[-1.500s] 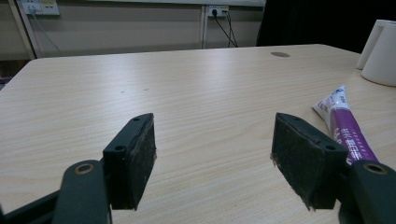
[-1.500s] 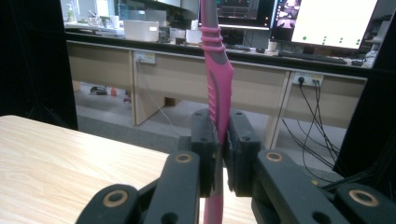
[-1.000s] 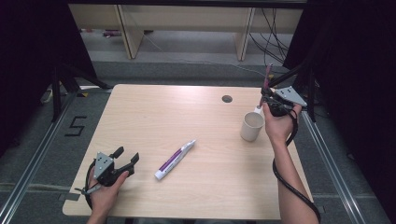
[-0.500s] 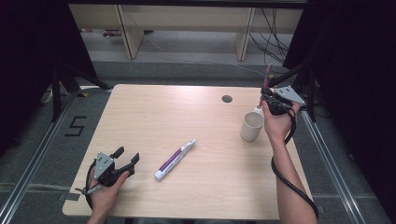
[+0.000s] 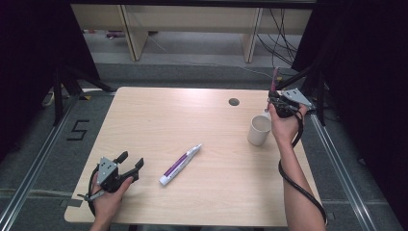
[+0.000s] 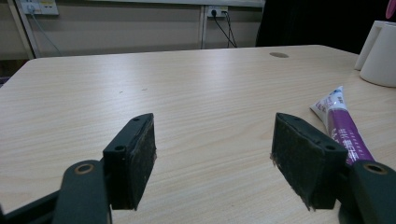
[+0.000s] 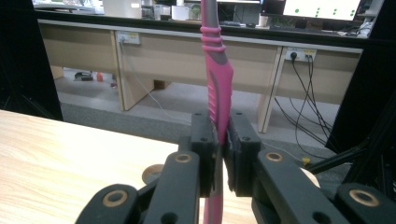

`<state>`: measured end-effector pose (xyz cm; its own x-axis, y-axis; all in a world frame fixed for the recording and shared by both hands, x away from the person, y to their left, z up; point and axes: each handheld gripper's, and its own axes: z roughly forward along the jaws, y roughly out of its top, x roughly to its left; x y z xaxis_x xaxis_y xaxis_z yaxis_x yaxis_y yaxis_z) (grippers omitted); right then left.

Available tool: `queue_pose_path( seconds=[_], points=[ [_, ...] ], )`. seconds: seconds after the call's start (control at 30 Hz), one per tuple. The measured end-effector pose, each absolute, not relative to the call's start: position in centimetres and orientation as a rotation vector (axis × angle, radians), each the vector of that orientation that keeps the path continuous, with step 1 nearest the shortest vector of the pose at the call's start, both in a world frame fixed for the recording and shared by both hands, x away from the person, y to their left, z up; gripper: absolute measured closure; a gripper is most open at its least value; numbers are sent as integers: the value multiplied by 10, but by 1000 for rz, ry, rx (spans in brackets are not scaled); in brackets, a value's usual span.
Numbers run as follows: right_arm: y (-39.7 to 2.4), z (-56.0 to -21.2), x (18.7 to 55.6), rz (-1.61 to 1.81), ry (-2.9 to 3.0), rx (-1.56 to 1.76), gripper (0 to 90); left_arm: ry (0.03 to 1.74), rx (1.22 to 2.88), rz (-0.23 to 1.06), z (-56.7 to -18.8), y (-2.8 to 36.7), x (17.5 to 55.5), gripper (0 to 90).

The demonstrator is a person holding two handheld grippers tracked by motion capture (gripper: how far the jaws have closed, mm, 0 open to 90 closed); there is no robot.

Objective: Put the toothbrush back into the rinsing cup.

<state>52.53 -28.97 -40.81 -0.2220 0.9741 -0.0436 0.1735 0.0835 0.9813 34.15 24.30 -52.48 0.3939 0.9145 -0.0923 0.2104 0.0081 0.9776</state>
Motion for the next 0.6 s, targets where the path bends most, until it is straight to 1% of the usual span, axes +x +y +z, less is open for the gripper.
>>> queue_pose_path(
  seconds=[0.6],
  points=[
    [-285, -420, 529, 1215, 1564, 1204, 832, 1063, 1487, 752, -525, 242, 342, 301]
  ],
)
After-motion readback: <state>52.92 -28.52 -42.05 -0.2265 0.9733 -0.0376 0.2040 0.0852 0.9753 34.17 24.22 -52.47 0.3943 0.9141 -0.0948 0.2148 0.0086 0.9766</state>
